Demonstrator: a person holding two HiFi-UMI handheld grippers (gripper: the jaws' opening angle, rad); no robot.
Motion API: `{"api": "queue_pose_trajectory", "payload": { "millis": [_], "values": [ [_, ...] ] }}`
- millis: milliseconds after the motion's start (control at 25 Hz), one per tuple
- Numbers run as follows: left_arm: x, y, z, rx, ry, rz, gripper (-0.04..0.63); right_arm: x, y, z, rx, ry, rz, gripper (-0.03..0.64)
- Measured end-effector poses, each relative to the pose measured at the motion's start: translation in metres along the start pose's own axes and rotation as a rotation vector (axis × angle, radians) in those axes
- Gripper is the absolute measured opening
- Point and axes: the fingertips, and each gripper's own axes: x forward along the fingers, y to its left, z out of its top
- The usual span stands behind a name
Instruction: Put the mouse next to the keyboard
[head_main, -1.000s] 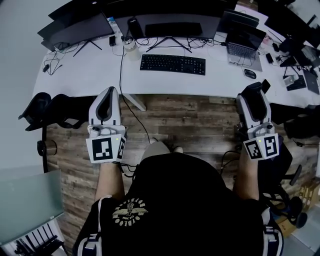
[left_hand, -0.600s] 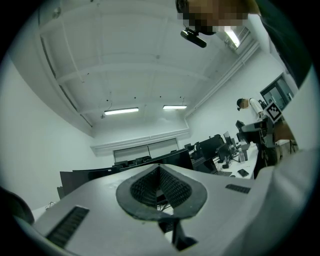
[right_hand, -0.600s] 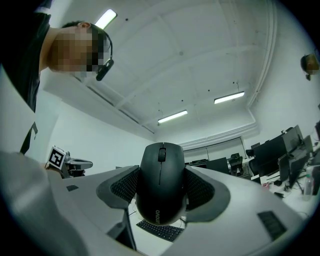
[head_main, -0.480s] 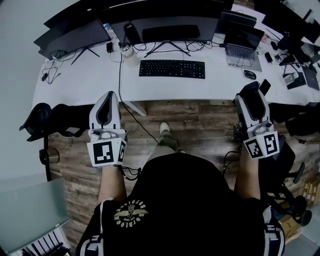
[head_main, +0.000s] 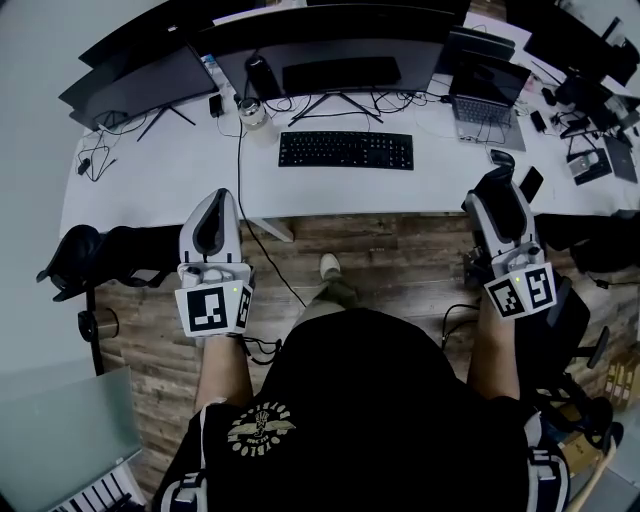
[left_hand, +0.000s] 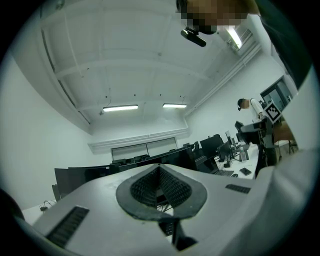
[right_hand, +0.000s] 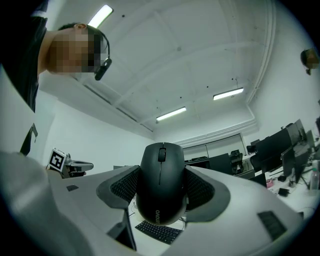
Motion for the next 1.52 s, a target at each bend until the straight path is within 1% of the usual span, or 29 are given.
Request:
{"api": "queue_pose_trajectory", "payload": {
  "millis": [400,680,1000,1240,1520],
  "values": [
    [0.046,0.022,-0.027,-0.013,0.045,-0.02,0.002,0.052,-0.009,-0.019,0.017,0.032,-0.001,0.285],
    [0.089,0.026,-0.037,-0.013,0.048,-0.045,0.002,0.079,-0.027,-0.028,0.024,0.046,-0.018,0.285],
    [0.133,0.027,-0.052,-0.032,0.067,-0.08,0.002,0.11,-0.045,-0.035,0.024,0.069,-0.035,0.285],
    [0.162,0.032,-0.051,-0.039,0.048,-0.11,0.002,0.126,-0.054,-0.028,0.007,0.07,-0.06,0.285],
    [0.191,0.06,-0.051,-0.052,0.024,-0.116,0.002,0.156,-0.052,-0.013,-0.02,0.052,-0.079,0.285]
  ]
}}
